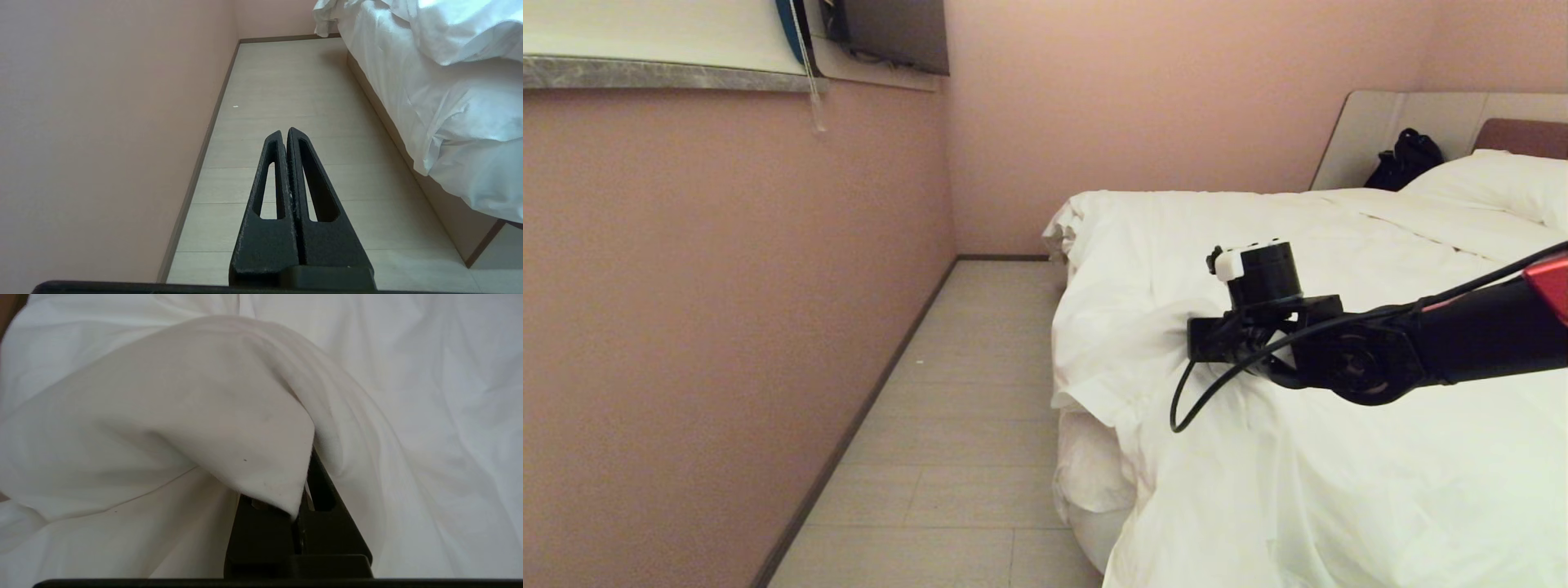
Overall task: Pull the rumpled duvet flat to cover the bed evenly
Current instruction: Flatten the corners of the folded blanket
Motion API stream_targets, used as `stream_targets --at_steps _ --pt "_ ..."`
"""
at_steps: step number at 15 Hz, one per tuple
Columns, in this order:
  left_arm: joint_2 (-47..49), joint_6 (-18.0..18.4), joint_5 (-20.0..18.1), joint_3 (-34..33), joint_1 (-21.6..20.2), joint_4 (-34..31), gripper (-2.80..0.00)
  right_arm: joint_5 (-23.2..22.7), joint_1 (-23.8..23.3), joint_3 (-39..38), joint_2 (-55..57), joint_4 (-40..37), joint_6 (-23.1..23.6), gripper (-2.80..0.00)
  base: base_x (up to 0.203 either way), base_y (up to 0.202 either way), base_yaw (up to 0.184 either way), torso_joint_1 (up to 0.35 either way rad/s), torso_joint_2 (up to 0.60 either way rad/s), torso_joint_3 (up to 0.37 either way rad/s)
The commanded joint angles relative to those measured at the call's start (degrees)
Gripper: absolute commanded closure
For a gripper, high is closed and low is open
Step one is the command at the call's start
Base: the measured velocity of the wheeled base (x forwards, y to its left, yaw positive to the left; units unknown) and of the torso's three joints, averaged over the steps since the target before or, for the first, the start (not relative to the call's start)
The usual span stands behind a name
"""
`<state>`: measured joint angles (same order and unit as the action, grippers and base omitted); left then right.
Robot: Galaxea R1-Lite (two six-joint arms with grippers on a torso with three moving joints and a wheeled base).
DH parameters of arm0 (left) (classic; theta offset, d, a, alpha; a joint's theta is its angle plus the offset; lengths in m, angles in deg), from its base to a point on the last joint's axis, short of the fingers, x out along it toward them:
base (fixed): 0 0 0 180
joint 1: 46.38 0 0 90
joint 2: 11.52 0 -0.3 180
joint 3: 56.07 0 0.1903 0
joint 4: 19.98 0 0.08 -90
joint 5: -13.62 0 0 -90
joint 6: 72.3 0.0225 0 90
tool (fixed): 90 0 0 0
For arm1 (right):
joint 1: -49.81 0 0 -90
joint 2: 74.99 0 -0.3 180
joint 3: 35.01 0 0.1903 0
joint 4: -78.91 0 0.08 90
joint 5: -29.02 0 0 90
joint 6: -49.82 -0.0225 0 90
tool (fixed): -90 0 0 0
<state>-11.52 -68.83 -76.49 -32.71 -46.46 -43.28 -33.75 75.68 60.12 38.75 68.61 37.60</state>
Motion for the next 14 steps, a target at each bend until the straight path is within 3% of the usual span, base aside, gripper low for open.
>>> stream_targets --at_steps 1,4,8,14 --pt "0.0 0.22 -0.15 0.0 -0.01 0.01 0.0 0.1 0.66 -0.37 0.45 0.03 -0.16 0.0 0.0 0.0 0.0 0.0 0.0 0.0" --pt "0.0 -0.05 0.02 0.0 -0.01 0.1 0.0 0.14 4.55 -2.13 0.55 0.03 -1.26 0.0 0.0 0.0 0.0 0.0 0.0 0.0" --pt "0.0 0.13 -0.15 0.0 -0.01 0.1 0.0 0.55 17.23 -4.87 0.5 -0.11 -3.9 0.0 0.0 0.0 0.0 0.0 0.0 0.0" --pt "0.0 0.04 0.02 0.0 -0.01 0.1 0.0 0.65 16.44 -4.38 0.93 -0.14 -4.38 0.0 0.0 0.0 0.0 0.0 0.0 0.0"
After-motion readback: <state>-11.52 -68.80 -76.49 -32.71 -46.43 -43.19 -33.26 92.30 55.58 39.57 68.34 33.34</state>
